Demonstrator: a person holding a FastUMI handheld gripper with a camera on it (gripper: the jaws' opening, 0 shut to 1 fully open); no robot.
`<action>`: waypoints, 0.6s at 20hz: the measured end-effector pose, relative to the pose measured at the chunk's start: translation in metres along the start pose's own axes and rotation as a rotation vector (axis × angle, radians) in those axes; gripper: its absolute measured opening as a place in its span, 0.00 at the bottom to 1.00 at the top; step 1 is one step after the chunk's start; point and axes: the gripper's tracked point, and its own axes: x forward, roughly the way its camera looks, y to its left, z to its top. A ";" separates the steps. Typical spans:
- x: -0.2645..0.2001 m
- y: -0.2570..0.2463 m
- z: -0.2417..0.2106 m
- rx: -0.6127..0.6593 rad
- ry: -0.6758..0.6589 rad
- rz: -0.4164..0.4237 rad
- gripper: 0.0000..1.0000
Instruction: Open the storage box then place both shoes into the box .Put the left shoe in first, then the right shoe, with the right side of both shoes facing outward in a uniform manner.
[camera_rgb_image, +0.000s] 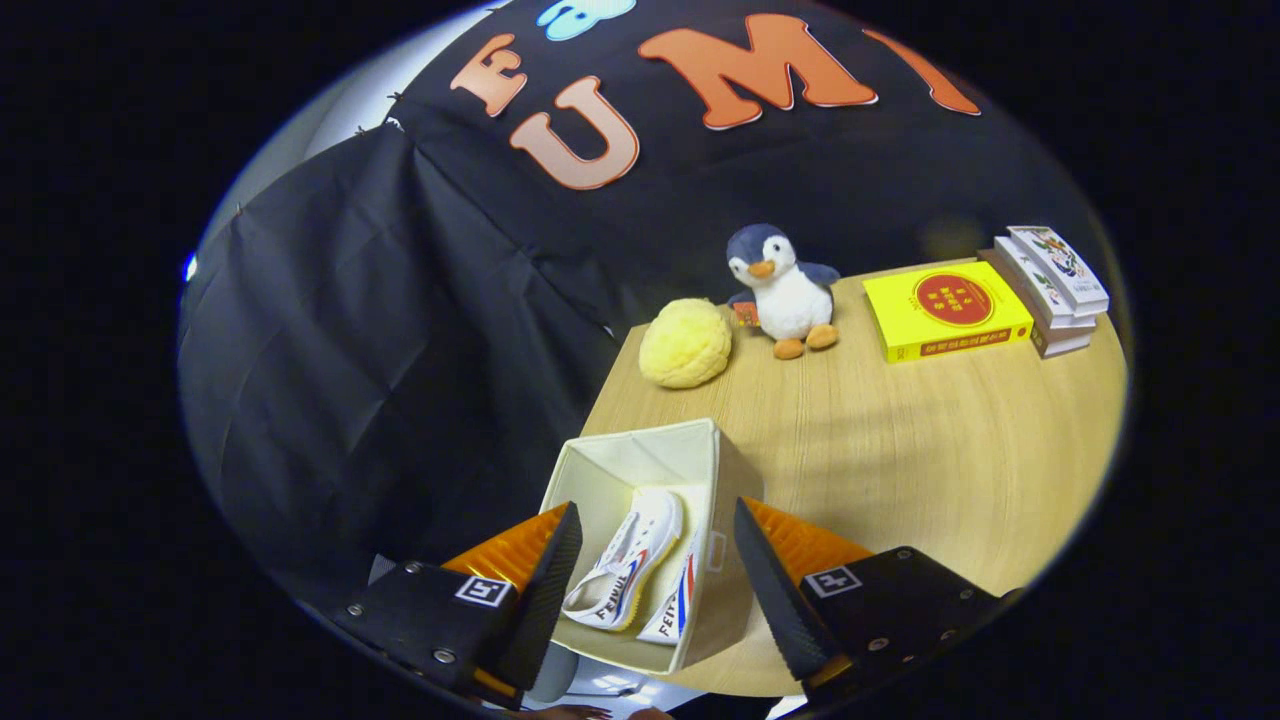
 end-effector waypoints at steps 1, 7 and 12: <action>-0.009 -0.009 0.009 -0.025 -0.035 -0.015 0.93; -0.070 -0.069 0.048 -0.124 -0.211 -0.105 0.97; -0.119 -0.127 0.073 -0.215 -0.337 -0.197 0.98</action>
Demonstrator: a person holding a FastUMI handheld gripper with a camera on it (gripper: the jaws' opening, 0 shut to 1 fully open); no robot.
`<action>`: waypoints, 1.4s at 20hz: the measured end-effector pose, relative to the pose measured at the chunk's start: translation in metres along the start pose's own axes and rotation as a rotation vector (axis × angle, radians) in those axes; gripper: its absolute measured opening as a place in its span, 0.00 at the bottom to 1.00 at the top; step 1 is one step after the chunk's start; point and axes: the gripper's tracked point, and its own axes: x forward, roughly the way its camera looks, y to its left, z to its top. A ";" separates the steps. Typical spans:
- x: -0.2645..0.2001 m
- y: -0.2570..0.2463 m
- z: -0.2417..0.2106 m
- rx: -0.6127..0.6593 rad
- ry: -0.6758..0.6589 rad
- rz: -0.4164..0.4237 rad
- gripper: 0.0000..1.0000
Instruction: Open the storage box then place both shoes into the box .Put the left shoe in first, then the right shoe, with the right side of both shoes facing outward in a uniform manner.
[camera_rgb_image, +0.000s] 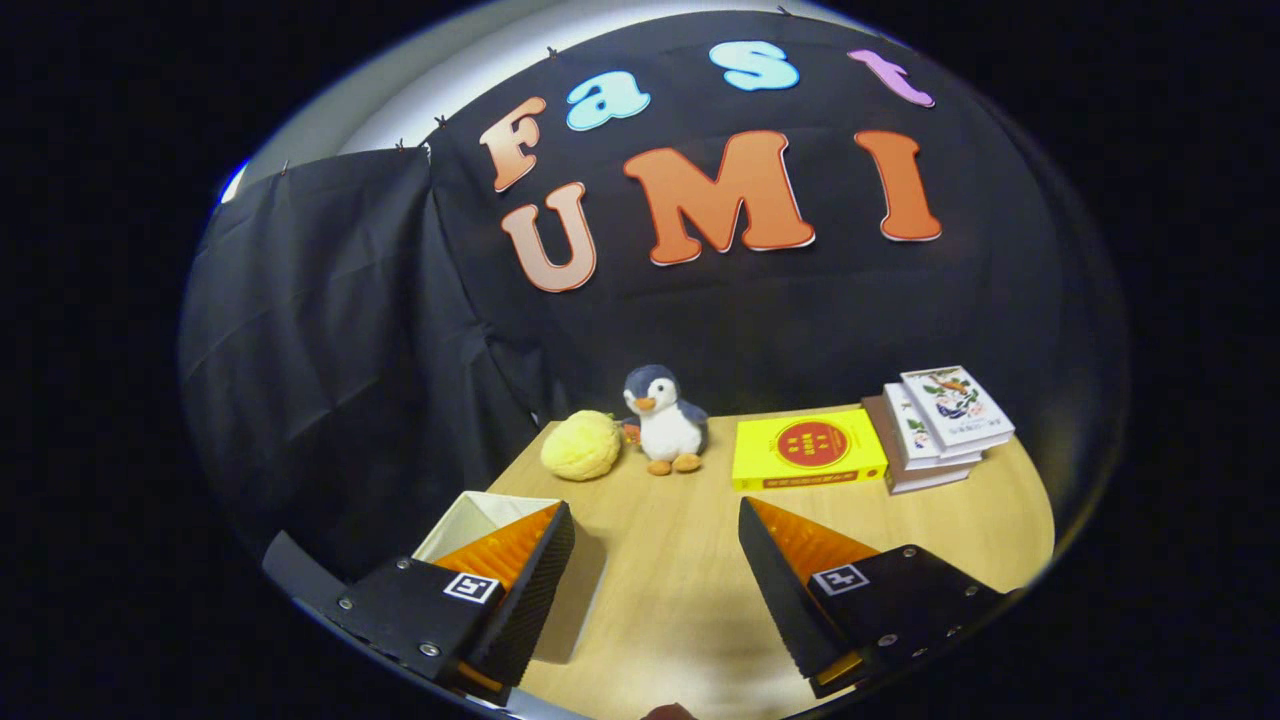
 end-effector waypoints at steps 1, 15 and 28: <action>-0.006 -0.012 0.006 -0.010 -0.037 -0.015 0.98; -0.083 -0.120 0.070 -0.070 -0.385 -0.159 0.98; -0.126 -0.124 0.088 -0.091 -0.469 -0.225 0.98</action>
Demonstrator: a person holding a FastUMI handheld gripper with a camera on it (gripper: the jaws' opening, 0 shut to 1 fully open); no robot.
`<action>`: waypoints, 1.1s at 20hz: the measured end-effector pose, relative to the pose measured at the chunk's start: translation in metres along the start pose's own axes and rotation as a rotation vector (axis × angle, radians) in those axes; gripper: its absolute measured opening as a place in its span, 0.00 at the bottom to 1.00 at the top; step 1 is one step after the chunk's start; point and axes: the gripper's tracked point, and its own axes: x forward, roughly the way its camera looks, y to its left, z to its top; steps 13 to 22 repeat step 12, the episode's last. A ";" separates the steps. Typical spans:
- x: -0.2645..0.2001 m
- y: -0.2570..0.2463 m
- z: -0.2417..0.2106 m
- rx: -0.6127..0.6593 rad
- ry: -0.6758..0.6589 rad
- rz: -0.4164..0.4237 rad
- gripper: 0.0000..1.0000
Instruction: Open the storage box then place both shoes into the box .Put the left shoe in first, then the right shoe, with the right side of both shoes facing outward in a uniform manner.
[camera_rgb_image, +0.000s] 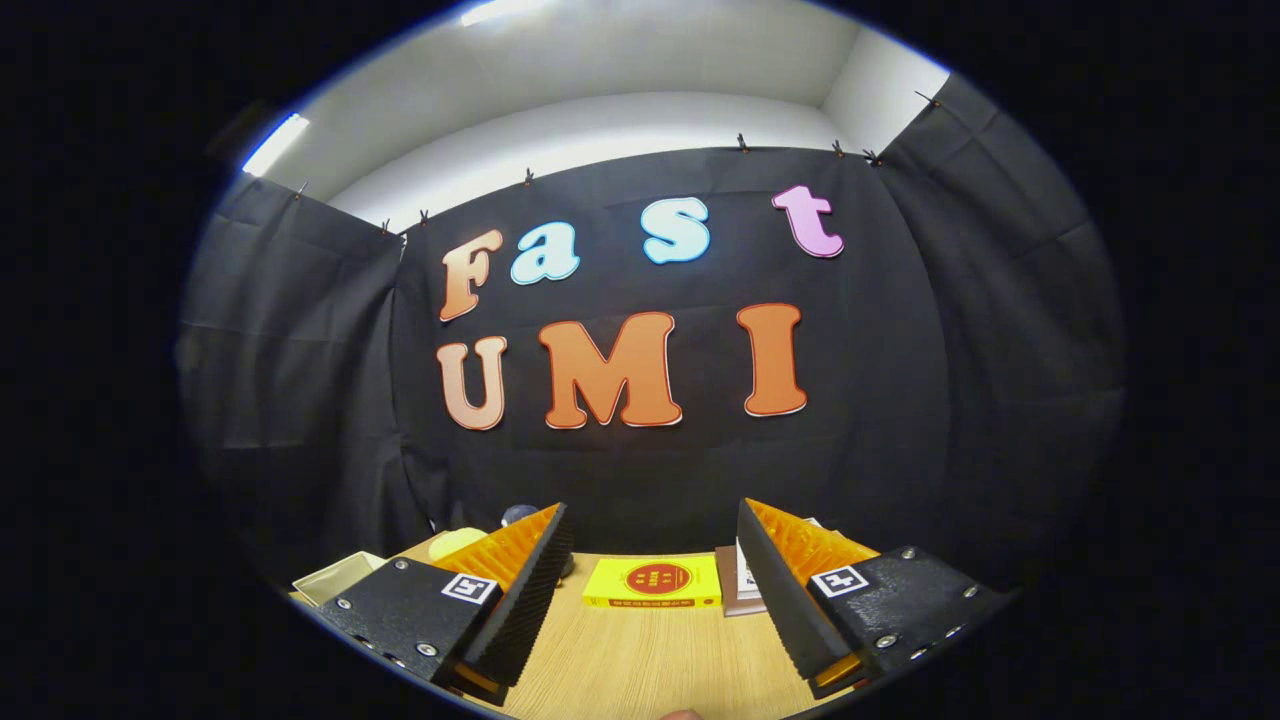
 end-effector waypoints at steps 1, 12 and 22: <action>-0.002 0.000 0.001 -0.002 0.000 -0.003 0.98; -0.005 0.013 0.010 -0.050 -0.026 0.005 0.98; -0.005 0.013 0.010 -0.050 -0.026 0.005 0.98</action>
